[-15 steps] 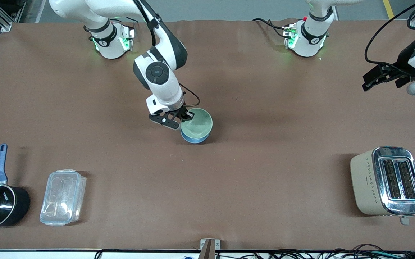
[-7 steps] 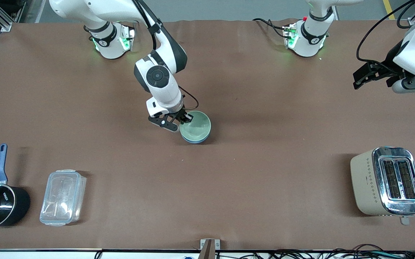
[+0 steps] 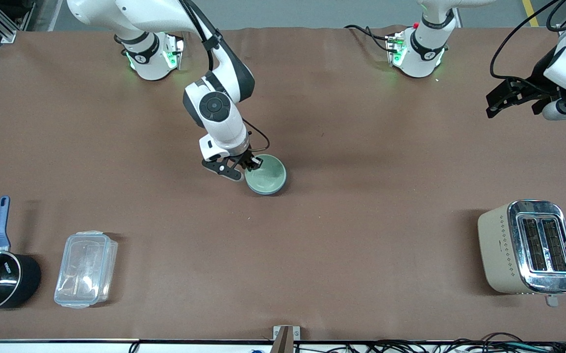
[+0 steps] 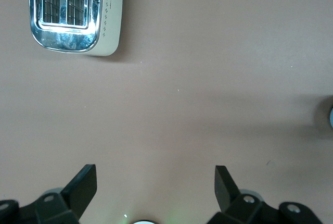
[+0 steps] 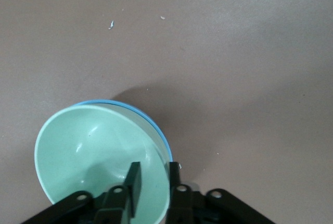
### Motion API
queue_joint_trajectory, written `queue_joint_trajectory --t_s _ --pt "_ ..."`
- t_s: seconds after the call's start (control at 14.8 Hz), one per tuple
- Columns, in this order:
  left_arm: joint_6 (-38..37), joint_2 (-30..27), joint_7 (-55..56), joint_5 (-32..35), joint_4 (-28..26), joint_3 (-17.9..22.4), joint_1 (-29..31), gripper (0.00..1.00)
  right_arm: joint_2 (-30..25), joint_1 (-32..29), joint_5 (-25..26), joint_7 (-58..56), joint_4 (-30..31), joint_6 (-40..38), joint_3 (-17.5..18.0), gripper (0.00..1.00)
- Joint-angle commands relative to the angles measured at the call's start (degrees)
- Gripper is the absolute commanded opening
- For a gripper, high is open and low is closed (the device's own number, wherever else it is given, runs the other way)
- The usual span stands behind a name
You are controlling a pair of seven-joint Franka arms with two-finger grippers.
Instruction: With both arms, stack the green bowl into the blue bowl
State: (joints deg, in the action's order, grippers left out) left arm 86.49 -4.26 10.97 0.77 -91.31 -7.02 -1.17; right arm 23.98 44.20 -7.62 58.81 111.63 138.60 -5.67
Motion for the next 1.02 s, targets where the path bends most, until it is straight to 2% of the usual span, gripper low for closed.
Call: queue_joint_trajectory --t_s 0.0,0.14,0.27,0.47,0.54,0.68,0.81,0.95 --pt "-0.9 -1.2 -0.5 -0.1 -0.5 0.0 0.4 1.0 -0.3 -0.7 -0.5 0.5 0.3 0.1 0.3 0.9" --pt "-0.9 -1.2 -0.6 -0.1 -0.4 0.2 0.4 1.0 -1.2 -1.3 -0.5 -0.3 0.1 -1.8 0.0 0.96" --pt "-0.9 -1.2 -0.6 0.0 -0.3 0.2 0.3 1.0 -6.2 -4.0 0.0 -2.1 -0.9 -10.1 -0.2 1.0" --pt "-0.9 -1.3 -0.6 0.0 -0.2 0.2 0.4 1.0 -13.0 -10.1 0.1 -9.9 -3.3 -20.4 -0.4 1.0" --pt "-0.9 -1.6 -0.6 0.0 -0.2 0.3 0.4 1.0 -15.2 -12.1 1.1 -11.9 -3.3 -22.2 -0.7 1.0" --pt "-1.1 -2.0 -0.5 -0.1 -0.3 0.2 0.3 1.0 -18.7 -15.6 6.5 -14.4 -4.7 -25.9 -0.9 1.0" --pt "-1.1 -2.0 -0.7 -0.1 -0.2 0.3 0.4 1.0 -19.4 -19.7 11.6 -16.2 -10.7 -32.6 -0.8 1.0" --pt "-1.1 -2.0 -0.8 -0.1 0.0 0.3 0.5 1.0 -19.2 -25.4 12.5 -22.1 -17.3 -38.6 -0.4 1.0"
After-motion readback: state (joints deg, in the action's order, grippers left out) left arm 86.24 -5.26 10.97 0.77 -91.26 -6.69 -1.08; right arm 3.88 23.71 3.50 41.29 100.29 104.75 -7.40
